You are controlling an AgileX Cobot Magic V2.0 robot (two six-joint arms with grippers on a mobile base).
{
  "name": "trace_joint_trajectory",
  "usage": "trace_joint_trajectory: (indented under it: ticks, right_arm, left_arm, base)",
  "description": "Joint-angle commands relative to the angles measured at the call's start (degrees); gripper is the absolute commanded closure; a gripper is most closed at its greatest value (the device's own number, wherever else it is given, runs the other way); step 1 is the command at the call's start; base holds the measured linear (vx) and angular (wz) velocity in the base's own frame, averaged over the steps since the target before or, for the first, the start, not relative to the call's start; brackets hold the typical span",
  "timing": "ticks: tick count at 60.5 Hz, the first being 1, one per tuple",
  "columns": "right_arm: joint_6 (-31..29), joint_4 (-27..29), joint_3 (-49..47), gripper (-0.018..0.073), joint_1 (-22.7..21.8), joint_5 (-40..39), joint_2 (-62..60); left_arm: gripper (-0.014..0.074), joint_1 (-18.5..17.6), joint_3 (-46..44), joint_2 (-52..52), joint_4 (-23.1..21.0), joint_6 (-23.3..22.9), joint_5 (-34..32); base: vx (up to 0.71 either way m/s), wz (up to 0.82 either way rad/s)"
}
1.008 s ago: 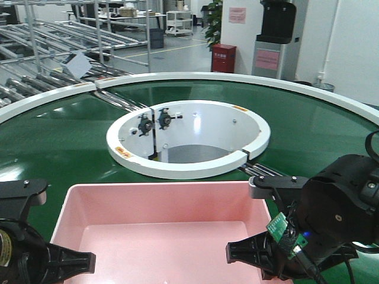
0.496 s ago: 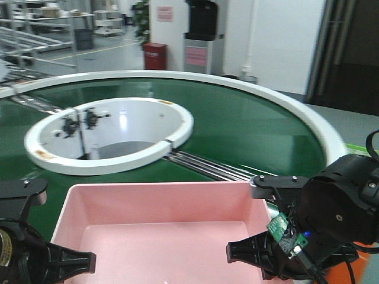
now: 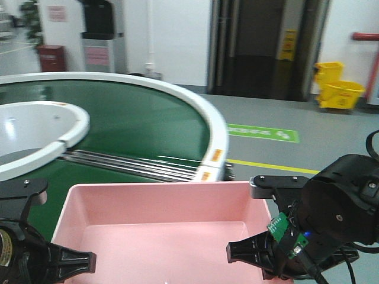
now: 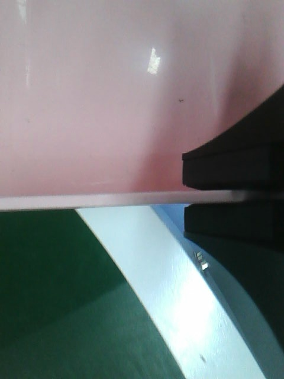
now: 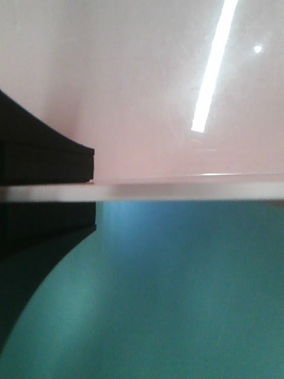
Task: Grab pink bin and stack on right shelf
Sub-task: 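Hold the pink bin with both grippers while turning toward the table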
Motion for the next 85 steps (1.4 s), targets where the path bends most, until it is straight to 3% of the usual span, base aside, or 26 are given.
trace_joint_trajectory:
  ticks: [1, 38, 85]
  right_arm:
    - [0.2, -5.5, -1.4, 0.0568, -0.6, -0.1, -2.4]
    - [0.2, -5.5, -1.4, 0.0568, -0.6, -0.1, -2.4]
    - [0.2, -5.3, -1.4, 0.0568, -0.6, 0.1, -2.4]
  left_arm:
    - [0.0555, 0.1, -1.7, -1.9, 3.6, -0.4, -0.5]
    - [0.0555, 0.1, -1.7, -1.9, 3.6, -0.4, -0.5]
    - [0.0555, 0.1, -1.7, -2.0, 3.6, -0.4, -0.4]
  base:
    - [-0.12, -0.69]
    - [-0.05, -0.66]
    - [0.07, -0.42]
